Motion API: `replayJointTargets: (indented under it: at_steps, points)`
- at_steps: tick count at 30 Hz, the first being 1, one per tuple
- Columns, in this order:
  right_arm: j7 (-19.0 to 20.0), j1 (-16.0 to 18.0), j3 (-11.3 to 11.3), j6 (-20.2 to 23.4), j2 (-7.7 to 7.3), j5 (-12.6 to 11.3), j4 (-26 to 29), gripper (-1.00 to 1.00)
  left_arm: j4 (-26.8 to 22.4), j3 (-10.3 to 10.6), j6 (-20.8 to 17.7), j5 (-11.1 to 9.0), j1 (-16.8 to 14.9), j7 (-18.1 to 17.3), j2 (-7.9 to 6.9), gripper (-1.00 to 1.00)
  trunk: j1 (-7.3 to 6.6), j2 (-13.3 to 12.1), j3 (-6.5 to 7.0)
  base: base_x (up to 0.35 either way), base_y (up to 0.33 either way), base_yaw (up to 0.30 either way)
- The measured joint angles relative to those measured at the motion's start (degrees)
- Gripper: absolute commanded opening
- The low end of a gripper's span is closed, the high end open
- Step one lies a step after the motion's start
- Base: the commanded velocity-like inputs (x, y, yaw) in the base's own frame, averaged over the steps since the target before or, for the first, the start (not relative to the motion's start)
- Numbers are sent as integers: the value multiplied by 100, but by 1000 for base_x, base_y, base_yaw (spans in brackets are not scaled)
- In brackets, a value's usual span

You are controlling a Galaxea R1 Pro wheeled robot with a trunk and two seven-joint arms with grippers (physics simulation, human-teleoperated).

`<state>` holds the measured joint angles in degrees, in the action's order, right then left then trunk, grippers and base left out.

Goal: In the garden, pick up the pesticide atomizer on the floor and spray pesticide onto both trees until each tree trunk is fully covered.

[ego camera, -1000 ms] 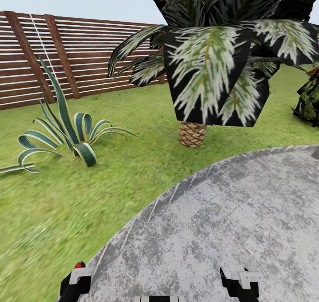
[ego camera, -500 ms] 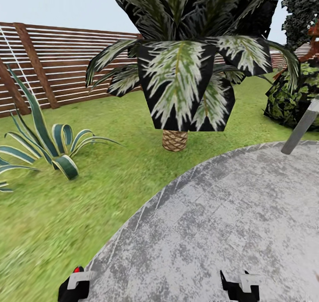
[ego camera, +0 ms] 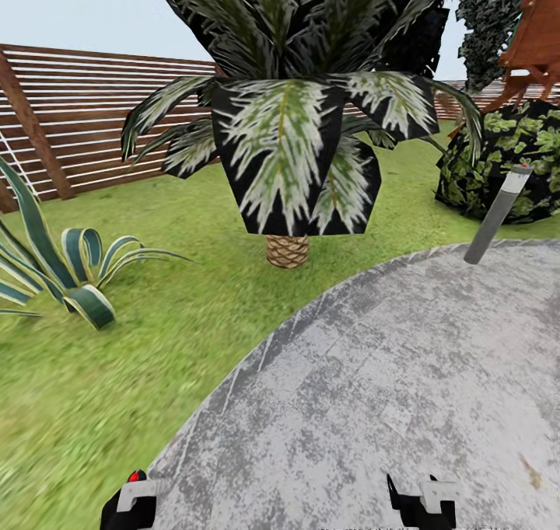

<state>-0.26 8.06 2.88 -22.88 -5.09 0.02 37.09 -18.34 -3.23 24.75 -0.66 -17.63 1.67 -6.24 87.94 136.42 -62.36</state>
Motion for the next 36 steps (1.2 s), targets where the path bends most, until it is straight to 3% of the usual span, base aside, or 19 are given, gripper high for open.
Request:
replayJointTargets:
  at_steps: [36]
  points:
    - [0, 0, 2, 3, 1, -2, -45, 100, -54, 0, 17, -13, 93, 4, 18, -100, 0, 0, 1, 0, 0, -268]
